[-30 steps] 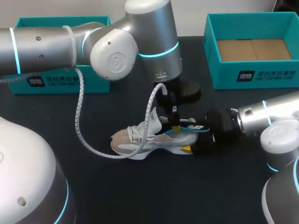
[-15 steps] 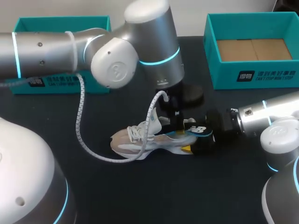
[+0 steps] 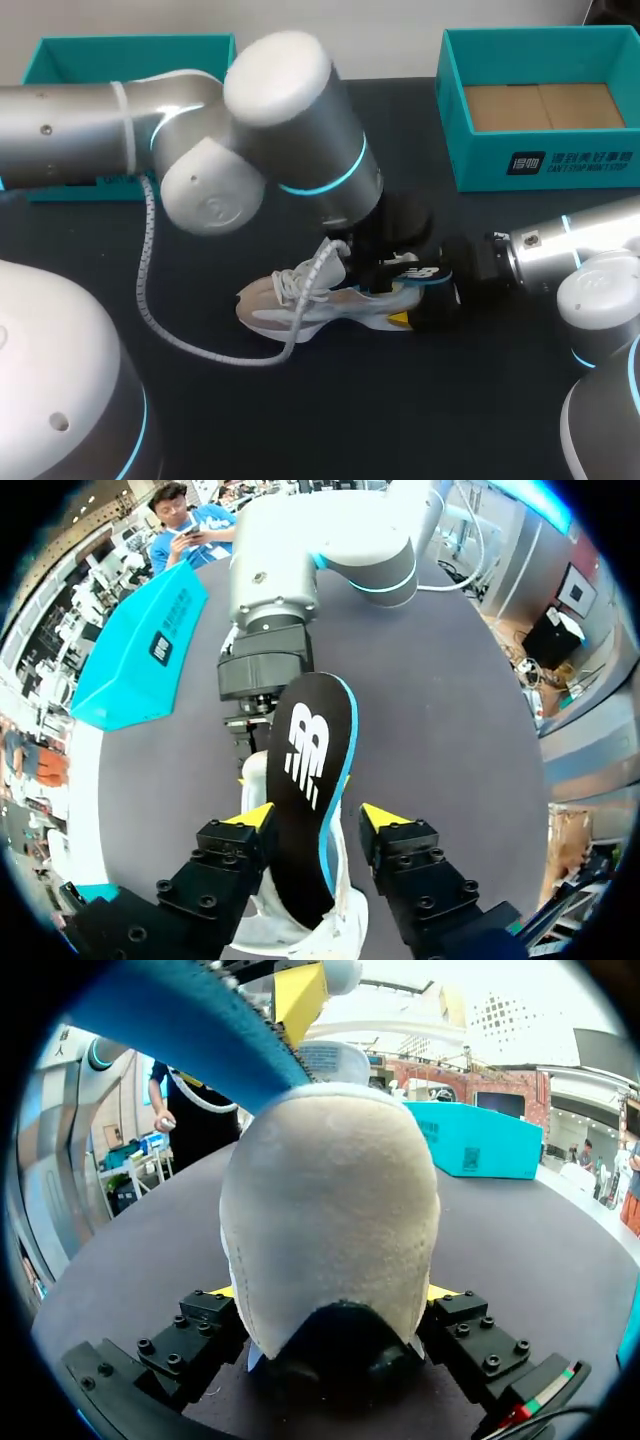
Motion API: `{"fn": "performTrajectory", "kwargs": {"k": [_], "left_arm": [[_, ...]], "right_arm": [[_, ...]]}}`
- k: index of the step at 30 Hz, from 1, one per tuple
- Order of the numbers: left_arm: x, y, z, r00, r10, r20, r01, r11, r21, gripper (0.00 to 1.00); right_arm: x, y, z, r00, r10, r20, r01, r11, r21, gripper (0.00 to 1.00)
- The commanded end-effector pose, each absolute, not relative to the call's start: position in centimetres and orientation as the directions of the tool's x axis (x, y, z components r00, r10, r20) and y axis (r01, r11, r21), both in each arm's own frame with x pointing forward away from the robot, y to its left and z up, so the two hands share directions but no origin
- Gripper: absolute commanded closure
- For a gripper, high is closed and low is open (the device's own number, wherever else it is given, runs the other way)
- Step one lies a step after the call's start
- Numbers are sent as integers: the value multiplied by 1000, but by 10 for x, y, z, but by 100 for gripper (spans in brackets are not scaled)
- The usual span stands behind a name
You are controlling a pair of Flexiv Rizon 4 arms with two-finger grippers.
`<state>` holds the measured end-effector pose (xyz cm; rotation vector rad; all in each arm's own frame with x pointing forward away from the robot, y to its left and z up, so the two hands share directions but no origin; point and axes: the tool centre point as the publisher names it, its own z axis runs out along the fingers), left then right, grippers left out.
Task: Take the shoe out of the shoebox, open the shoe tongue, remove and reinsert the insole, then place the shoe into the shoebox
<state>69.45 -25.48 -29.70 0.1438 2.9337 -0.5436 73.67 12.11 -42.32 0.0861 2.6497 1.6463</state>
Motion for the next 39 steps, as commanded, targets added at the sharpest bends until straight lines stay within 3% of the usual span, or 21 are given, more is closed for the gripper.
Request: {"fn": "performTrajectory", "kwargs": {"k": [1, 10, 35, 38, 39], "left_arm": [[690, -248, -301, -944, 19, -328, 155, 905, -395, 56], [691, -251, -311, -878, -43, -476, 180, 892, -414, 53], [717, -262, -332, -890, -110, -442, 114, 885, -451, 56], [717, -262, -333, -892, -112, -437, 111, 885, -453, 84], [717, -262, -333, -893, -113, -436, 111, 884, -455, 100]], "right_arm": [[737, 125, -427, -998, 60, 12, 37, 447, 894, 100], [737, 125, -427, -998, 60, 12, 37, 447, 894, 100], [737, 125, -427, -998, 60, 12, 37, 447, 894, 100], [737, 125, -427, -998, 60, 12, 37, 447, 894, 100], [737, 125, -427, -998, 60, 12, 37, 447, 894, 100]]}}
